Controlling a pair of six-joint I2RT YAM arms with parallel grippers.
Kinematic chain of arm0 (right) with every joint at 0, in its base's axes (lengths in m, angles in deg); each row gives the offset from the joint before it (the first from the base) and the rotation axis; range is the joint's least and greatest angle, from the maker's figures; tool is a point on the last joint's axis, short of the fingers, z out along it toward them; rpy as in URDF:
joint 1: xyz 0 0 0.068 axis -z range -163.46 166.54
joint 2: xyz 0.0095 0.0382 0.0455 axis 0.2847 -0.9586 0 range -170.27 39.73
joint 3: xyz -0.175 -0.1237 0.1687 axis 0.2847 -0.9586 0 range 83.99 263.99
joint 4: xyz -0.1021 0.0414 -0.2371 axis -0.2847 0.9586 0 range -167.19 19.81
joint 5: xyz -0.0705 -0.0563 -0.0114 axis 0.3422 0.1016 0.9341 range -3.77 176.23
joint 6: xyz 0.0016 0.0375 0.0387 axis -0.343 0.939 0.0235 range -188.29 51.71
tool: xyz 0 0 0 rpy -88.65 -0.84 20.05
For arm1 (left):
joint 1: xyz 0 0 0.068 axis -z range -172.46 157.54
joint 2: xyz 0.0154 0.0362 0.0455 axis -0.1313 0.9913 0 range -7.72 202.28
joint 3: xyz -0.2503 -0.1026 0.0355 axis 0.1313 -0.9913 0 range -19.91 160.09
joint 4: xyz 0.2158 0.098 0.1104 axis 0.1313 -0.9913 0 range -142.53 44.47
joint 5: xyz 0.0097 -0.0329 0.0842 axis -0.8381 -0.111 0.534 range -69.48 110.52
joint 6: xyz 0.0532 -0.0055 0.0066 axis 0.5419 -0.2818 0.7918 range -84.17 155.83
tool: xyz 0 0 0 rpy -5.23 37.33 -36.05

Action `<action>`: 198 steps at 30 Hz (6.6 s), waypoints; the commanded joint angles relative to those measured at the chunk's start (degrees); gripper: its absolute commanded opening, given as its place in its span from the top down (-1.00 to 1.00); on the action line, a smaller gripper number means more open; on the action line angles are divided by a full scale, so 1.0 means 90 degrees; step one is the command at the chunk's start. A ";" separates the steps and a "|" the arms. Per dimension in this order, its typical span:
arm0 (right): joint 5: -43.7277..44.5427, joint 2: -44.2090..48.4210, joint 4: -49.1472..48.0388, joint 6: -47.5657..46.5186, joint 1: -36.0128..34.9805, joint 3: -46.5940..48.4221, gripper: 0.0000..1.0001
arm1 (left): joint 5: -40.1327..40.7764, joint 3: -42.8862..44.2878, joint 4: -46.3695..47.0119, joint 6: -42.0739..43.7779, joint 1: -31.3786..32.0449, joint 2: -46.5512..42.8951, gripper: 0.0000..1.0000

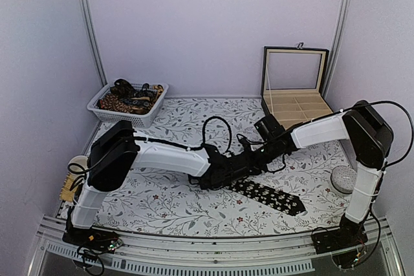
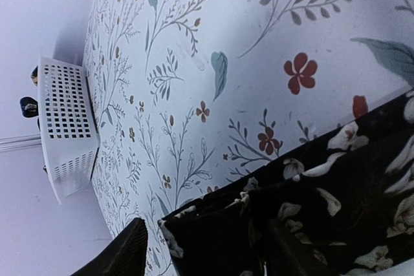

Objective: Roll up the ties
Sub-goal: Roll the tie at the center of the board.

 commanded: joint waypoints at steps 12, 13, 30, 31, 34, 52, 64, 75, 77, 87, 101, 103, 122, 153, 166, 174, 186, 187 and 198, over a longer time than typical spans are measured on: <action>0.0117 0.0767 -0.0250 0.0170 0.0033 0.0059 0.40 | -0.1176 0.0296 0.0523 -0.0193 0.0062 -0.1068 -1.00; 0.0098 0.0765 -0.0281 0.0192 0.0025 0.0089 0.41 | -0.1309 0.0189 0.0615 -0.0272 0.0038 -0.1270 -1.00; 0.0072 -0.0132 -0.0783 0.1055 -0.0851 0.1348 0.25 | -0.4971 -0.3818 0.3861 -0.1332 -0.2196 -0.4882 -0.90; 0.0086 -0.0205 -0.0848 0.1123 -0.0905 0.1428 0.25 | -0.5142 -0.3919 0.3999 -0.1345 -0.2297 -0.4867 -0.87; 0.0078 -0.0408 -0.1036 0.1418 -0.1016 0.1468 0.25 | -0.5558 -0.4244 0.4408 -0.1384 -0.2530 -0.4755 -0.84; 0.0058 -0.1529 -0.1788 0.2698 -0.1213 0.1459 0.13 | -0.6508 -0.5045 0.5654 -0.1318 -0.3250 -0.4058 -0.37; 0.0021 -0.1920 -0.1546 0.2708 -0.1219 0.1759 0.14 | -0.6850 -0.4875 0.5881 -0.1224 -0.3272 -0.3342 -0.26; 0.0008 -0.2018 -0.1437 0.2662 -0.1230 0.1702 0.25 | -0.7370 -0.4870 0.6141 -0.1194 -0.3106 -0.3027 -0.02; -0.0038 -0.2056 -0.1441 0.2664 -0.1219 0.1667 0.33 | -0.7407 -0.4872 0.6155 -0.1183 -0.3078 -0.3017 0.04; -0.0010 -0.2130 -0.1304 0.2477 -0.1197 0.1425 0.53 | -0.6923 -0.4477 0.5491 -0.0379 -0.3085 -0.3400 -0.23; -0.0302 -0.2487 -0.1295 0.2145 -0.0983 0.1287 0.56 | -0.7989 -0.3563 0.3402 0.5117 -0.3093 -0.3396 -1.00; -0.0344 -0.2505 -0.1287 0.2105 -0.0952 0.1292 0.55 | -0.8460 -0.3540 0.3286 0.5702 -0.3088 -0.3310 -1.00; -0.0522 -0.2439 -0.1238 0.1966 -0.0820 0.1407 0.55 | -0.8271 -0.2705 0.2778 0.7848 -0.2993 -0.2111 -0.88; -0.0371 -0.2384 -0.0846 0.1630 -0.0647 0.1677 0.53 | -0.7717 -0.2291 0.2157 0.6593 -0.2651 -0.1855 -0.32; -0.0261 -0.2518 -0.0917 0.1571 -0.0909 0.1634 0.61 | -0.8263 -0.2135 0.2022 0.3081 -0.3163 -0.2709 -0.39; -0.0001 -0.2491 -0.1046 0.1599 -0.0993 0.1432 0.62 | -0.9314 -0.3615 0.4243 -0.0245 -0.3514 -0.2978 -0.18; 0.0153 -0.2420 -0.1192 0.1642 -0.1072 0.1293 0.63 | -0.9044 -0.4607 0.5908 -0.2573 -0.3452 -0.2783 0.02; 0.0157 -0.2432 -0.1204 0.1653 -0.1094 0.1292 0.64 | -0.8986 -0.4655 0.5985 -0.2635 -0.3427 -0.2734 0.02; 0.0266 -0.2443 -0.1238 0.1702 -0.1147 0.1282 0.64 | -0.8973 -0.5579 0.7032 -0.3747 -0.2934 -0.2683 0.01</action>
